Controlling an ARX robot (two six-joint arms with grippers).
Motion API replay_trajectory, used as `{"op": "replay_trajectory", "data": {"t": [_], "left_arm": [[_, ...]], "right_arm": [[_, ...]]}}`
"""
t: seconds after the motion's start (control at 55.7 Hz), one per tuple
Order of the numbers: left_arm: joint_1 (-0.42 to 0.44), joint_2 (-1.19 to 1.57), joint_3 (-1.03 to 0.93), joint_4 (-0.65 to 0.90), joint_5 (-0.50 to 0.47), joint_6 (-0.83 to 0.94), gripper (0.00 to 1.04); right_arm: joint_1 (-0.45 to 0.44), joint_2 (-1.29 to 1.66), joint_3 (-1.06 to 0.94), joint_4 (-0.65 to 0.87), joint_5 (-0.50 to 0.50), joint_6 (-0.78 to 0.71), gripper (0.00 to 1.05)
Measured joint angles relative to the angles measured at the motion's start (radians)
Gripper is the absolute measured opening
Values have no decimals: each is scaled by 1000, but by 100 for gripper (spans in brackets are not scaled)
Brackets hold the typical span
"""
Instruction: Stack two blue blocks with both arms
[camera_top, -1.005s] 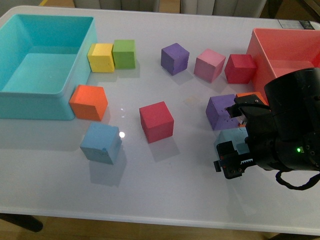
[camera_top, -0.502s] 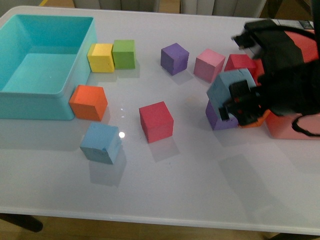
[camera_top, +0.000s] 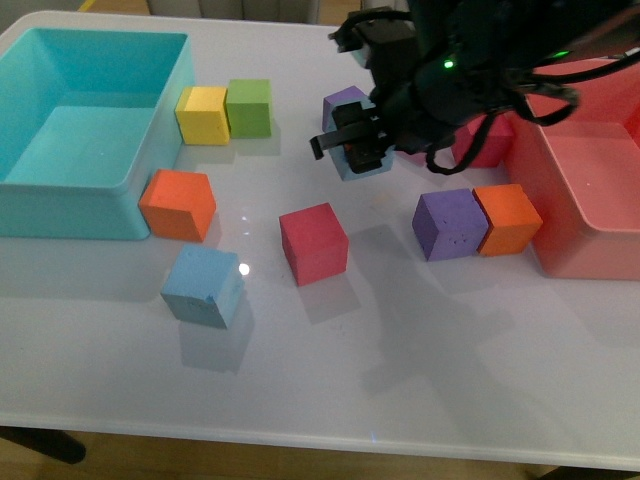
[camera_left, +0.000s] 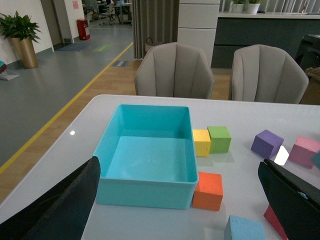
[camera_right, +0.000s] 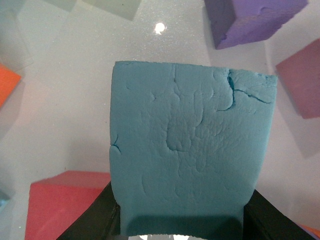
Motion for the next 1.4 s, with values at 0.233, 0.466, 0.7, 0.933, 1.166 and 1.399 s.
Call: {"op": "replay_trajectory", "data": {"t": [0.233,0.466,0.7,0.933,1.166,1.399], "left_arm": [[0,0,0,0,0,0,96],[0,0,0,0,0,0,96],[0,0,0,0,0,0,96],[0,0,0,0,0,0,96],[0,0,0,0,0,0,96],[0,0,0,0,0,0,96]], "right_arm": [[24,206,262,-117,26,21,40],[28,288,377,-168,37,27,40],[28,324,401,-180,40,27,40],[28,324,398,-169,39,27,59],[27,308,338,-112,39,28,97],[20,187,219,-28,17,27,96]]}}
